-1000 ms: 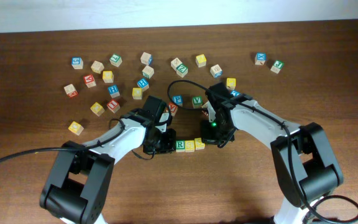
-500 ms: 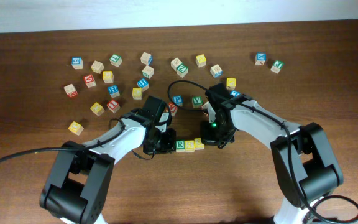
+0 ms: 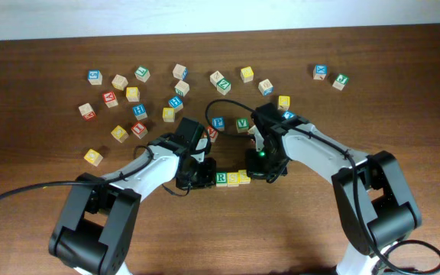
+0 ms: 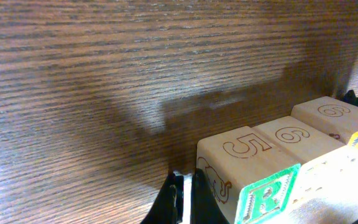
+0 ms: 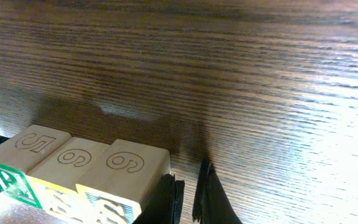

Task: Spell out RSS
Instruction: 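Hold both grippers against the row ends to align the blocks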

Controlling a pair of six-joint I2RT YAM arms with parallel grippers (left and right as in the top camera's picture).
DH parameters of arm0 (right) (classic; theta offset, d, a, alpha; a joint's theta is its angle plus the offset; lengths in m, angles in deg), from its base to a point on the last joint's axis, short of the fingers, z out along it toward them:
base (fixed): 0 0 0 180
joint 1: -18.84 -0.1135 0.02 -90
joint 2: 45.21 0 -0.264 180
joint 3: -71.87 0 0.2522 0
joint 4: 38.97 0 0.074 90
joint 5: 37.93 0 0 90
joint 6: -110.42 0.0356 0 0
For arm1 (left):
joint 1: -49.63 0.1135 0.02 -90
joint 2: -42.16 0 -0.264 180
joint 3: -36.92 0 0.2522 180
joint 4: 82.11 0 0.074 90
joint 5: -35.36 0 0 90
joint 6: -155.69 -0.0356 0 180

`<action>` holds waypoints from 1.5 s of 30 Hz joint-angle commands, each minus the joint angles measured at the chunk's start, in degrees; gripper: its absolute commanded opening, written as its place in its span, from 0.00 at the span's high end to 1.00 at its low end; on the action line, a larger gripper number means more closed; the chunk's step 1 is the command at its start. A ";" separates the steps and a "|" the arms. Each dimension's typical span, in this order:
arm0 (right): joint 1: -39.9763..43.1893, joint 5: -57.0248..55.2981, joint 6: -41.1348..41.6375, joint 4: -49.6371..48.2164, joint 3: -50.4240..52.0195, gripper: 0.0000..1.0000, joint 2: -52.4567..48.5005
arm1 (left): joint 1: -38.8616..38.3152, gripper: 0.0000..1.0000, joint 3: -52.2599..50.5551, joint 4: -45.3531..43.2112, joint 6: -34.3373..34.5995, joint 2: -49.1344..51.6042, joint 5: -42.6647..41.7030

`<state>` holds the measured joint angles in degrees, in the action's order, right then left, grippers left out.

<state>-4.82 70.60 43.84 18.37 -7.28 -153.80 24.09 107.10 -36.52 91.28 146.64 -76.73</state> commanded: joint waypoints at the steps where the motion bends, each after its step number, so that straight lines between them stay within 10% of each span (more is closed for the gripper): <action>1: -0.59 -6.67 0.04 -2.54 1.46 0.94 -1.57 | -0.35 1.00 -0.11 0.17 0.55 1.49 1.51; 24: -1.88 1.81 4.72 0.15 1.49 0.96 -1.57 | -0.35 1.00 -0.11 -1.11 0.44 1.49 1.51; 37: -1.33 -14.51 4.11 0.79 1.42 0.94 -1.57 | -0.35 1.00 -0.11 1.29 0.50 1.49 5.38; 45: 2.32 4.02 0.63 -12.24 1.40 0.94 -1.57 | -0.35 1.00 -0.13 2.05 0.52 1.49 5.33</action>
<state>-2.30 71.27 45.44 7.46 -6.62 -153.91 23.92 107.65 -35.31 91.28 146.64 -74.69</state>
